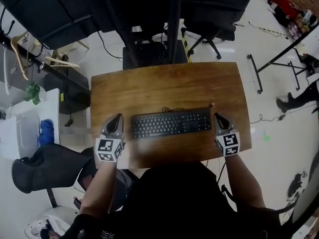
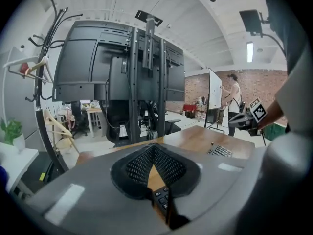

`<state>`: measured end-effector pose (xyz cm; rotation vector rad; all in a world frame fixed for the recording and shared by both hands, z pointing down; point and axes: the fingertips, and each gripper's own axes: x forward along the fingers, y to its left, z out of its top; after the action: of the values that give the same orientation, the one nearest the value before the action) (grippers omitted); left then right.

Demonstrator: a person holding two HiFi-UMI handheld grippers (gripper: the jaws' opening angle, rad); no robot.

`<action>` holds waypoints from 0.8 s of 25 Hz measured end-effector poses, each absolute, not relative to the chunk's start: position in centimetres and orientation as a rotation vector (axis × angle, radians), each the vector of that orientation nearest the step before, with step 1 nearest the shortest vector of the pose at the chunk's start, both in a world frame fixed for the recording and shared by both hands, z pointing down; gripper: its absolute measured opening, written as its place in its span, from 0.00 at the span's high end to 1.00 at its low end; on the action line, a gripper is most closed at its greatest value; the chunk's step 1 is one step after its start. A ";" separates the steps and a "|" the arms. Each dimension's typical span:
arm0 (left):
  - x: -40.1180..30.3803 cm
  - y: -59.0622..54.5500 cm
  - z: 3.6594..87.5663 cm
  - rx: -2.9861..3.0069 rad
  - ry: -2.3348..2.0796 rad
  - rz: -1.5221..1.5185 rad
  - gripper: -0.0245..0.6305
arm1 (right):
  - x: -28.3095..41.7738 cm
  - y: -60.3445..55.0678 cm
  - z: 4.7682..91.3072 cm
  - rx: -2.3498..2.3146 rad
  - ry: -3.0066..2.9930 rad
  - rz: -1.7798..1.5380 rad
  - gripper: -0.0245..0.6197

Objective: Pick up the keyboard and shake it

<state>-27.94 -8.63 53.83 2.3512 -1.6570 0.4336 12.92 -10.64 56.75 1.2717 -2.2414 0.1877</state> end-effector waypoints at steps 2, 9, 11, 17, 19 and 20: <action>-28.2 -8.7 55.6 2.321 -1.657 0.493 0.96 | 13.6 -11.2 59.2 1.287 -2.203 0.275 0.96; -28.0 -6.7 64.0 2.146 -1.346 0.574 0.87 | 13.3 -10.1 66.1 1.136 -2.178 0.607 0.95; -28.1 -6.1 66.5 2.063 -1.257 0.574 0.73 | 13.5 -9.6 67.2 1.077 -2.178 0.689 0.76; -26.9 -5.7 69.0 2.007 -1.109 0.549 0.70 | 14.8 -8.9 69.0 0.982 -2.146 0.837 0.69; -26.8 -5.3 69.6 1.993 -1.097 0.565 0.69 | 15.1 -8.9 69.4 0.967 -2.145 0.872 0.67; -26.8 -5.1 70.0 1.981 -1.088 0.572 0.69 | 15.2 -9.1 69.5 0.964 -2.145 0.885 0.67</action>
<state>-26.80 -5.05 69.96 1.9812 -1.0876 0.5719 15.18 -9.07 69.52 0.9643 -2.1454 0.8846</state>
